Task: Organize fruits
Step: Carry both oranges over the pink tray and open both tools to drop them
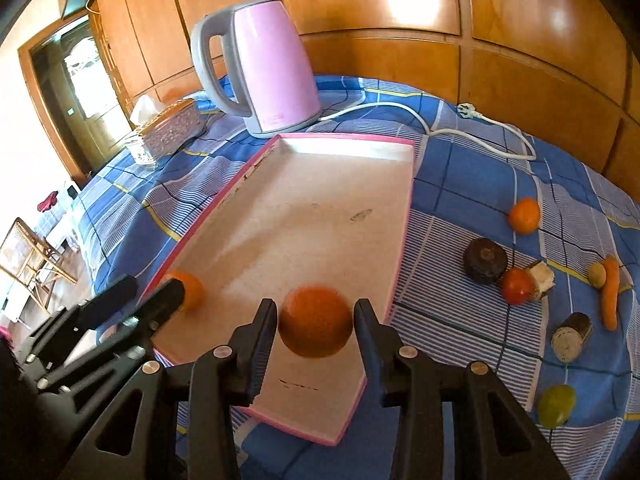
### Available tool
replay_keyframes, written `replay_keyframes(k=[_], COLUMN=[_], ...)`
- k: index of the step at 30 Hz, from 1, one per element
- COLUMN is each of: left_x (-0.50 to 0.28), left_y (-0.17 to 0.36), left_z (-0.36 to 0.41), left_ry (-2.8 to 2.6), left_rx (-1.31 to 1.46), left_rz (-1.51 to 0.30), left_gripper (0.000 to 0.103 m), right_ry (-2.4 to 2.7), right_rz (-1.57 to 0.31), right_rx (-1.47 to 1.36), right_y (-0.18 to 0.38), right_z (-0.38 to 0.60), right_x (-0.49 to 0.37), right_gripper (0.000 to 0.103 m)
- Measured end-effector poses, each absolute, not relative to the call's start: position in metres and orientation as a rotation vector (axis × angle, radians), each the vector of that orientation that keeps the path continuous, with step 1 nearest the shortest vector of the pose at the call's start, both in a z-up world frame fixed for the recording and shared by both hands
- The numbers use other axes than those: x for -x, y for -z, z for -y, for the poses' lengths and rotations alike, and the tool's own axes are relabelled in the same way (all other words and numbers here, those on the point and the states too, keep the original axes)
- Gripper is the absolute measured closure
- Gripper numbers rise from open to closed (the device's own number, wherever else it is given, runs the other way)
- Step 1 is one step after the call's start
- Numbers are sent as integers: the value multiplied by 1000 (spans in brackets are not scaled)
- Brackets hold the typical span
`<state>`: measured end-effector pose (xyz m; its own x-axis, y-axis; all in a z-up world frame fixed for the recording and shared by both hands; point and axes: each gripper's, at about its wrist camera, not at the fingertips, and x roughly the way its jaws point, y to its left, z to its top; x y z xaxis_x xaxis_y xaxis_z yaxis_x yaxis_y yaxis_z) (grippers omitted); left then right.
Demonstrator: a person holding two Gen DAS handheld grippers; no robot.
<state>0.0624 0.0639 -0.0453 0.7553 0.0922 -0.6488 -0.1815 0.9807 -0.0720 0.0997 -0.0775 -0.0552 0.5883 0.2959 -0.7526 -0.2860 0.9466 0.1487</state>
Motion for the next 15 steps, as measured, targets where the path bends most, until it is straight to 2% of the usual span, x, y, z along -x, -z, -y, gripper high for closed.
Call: replay_keyframes(k=[15], left_x=[-37], left_y=[6], left_z=[-31], left_ry=[-76], left_rx=[39], left_rz=[-567], left_gripper=[54], right_ry=[-248], right_rz=[-816], right_rx=[-49], right_y=[40], right_z=[109], right_x=[-71], right_gripper=[62])
